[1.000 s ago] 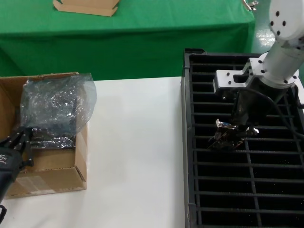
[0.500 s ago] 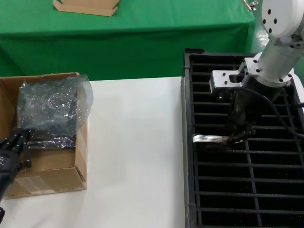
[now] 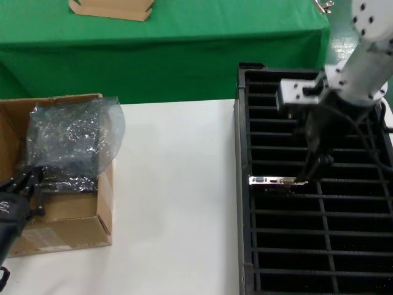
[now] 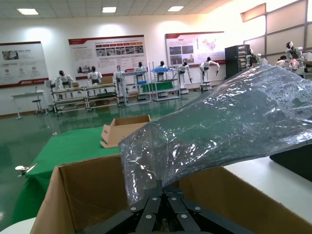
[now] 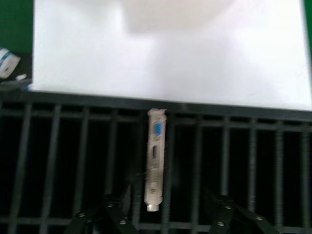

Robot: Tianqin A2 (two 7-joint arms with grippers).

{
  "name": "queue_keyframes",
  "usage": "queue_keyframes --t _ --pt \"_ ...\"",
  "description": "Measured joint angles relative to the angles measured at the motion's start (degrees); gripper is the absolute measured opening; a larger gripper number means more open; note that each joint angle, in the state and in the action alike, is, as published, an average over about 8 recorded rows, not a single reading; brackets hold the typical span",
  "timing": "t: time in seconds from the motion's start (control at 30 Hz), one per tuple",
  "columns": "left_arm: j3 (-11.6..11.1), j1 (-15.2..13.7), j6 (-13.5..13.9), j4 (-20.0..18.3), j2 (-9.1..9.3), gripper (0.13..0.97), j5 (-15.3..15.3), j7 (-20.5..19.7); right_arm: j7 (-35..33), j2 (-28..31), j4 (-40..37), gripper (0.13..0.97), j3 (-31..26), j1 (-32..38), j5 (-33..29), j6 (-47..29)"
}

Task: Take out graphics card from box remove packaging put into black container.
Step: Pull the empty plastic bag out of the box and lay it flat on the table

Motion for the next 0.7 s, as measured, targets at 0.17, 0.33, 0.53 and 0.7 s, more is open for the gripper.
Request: queue_keyframes --t 0.17,0.33,0.53,0.7 --pt "0.8 0.4 -0.5 -1.6 -0.03 0.139 0.6 -0.8 2.3 2.4 4.4 0.523 3.4 0.6 1.2 2.6" --pt "1.9 1.1 -1.4 -3.9 -0.31 0.139 1.4 -2.2 5.5 5.5 10.4 0.624 8.2 0.4 3.0 7.0" --pt "3.0 1.9 -2.6 -6.5 -0.88 0.139 2.4 -3.8 10.3 10.2 21.0 0.758 14.0 -3.7 4.2 12.7" --pt "3.0 2.3 -3.5 -8.2 -1.26 0.139 2.4 -5.3 15.7 14.4 33.5 0.832 19.4 -11.0 2.7 18.7"
